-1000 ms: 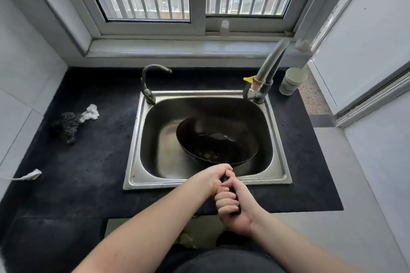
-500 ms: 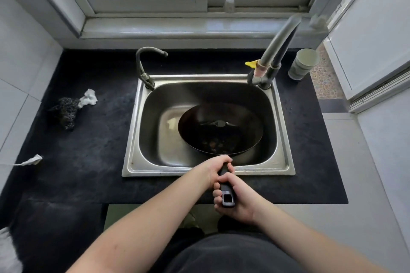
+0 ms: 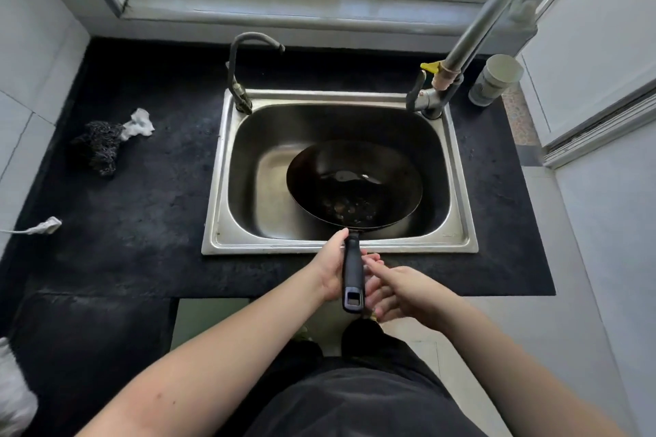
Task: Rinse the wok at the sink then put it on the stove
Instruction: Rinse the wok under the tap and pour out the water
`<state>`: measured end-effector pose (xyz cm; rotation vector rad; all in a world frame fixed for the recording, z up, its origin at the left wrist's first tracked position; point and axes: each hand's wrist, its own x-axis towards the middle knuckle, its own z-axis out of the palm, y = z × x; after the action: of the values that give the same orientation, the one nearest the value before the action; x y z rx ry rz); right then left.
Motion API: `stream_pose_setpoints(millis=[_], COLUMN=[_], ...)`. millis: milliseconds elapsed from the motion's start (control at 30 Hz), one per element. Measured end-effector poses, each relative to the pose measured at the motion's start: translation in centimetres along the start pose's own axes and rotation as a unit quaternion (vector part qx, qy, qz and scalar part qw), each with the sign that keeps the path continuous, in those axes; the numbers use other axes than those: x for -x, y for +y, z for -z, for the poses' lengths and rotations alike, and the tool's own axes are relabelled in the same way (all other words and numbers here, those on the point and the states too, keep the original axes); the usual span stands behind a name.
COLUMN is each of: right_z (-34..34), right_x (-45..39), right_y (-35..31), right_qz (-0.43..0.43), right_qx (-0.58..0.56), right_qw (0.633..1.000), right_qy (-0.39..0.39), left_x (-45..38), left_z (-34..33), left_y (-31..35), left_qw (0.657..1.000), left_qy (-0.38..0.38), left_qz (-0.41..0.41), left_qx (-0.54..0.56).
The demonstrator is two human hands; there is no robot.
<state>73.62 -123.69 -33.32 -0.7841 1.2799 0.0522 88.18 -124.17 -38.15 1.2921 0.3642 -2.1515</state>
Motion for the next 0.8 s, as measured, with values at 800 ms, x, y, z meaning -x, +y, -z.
stream_pose_setpoints(millis=[800], right_z=[17.8], right_x=[-5.1], right_y=[-12.9], right_qz=[0.255], right_qx=[0.080], right_qw=[0.933], right_qy=[0.240], left_x=[-0.4], left_z=[-3.1], left_y=[-2.2], left_qw=[0.999], left_qy=[0.030], left_qz=[0.021], left_qx=[-0.023])
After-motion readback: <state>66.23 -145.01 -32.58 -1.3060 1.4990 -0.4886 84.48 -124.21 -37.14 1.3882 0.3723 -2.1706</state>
